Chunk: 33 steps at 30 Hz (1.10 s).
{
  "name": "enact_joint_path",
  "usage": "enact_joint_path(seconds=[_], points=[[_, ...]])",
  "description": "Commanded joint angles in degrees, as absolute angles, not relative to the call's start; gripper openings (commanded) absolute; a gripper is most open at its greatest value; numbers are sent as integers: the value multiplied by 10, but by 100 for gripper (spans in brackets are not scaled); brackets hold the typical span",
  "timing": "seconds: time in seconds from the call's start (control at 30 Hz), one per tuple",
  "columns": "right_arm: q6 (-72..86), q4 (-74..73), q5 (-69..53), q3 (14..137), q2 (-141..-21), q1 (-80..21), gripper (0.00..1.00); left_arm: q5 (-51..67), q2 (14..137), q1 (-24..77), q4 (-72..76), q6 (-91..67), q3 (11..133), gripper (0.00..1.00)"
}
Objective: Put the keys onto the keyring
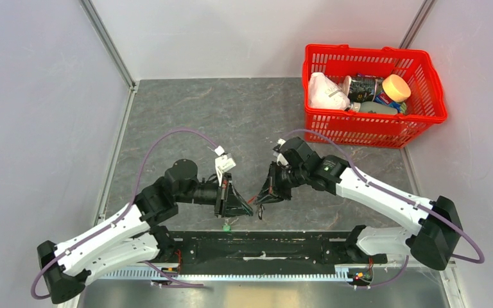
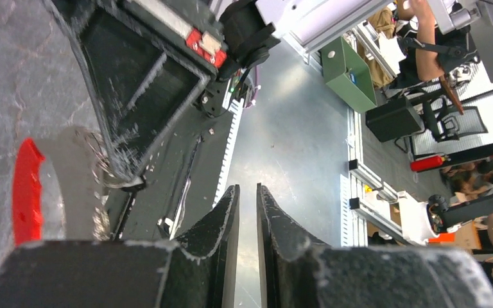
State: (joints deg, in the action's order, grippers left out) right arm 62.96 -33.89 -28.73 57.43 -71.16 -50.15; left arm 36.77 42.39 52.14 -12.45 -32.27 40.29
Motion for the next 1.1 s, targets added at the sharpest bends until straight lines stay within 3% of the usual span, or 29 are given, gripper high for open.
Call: enact_joint_path(seconds=[0.0, 0.23, 0.57, 1.0, 1.03, 1.07], points=[[749, -228, -270, 522, -683, -465, 0, 376, 431, 523, -53, -392, 368, 21], [811, -128, -280, 477, -678, -400, 0, 288, 394, 523, -61, -393, 335, 21], [925, 47, -304, 395, -689, -371, 0, 148, 418, 523, -36, -356, 302, 31], [1029, 313, -298, 208, -775, -359, 0, 129, 506, 523, 21, -363, 290, 28], [1030, 325, -299, 202, -782, -359, 1, 127, 506, 523, 21, -362, 289, 28], [1029, 340, -302, 197, -790, -360, 10, 125, 506, 523, 19, -361, 288, 28]])
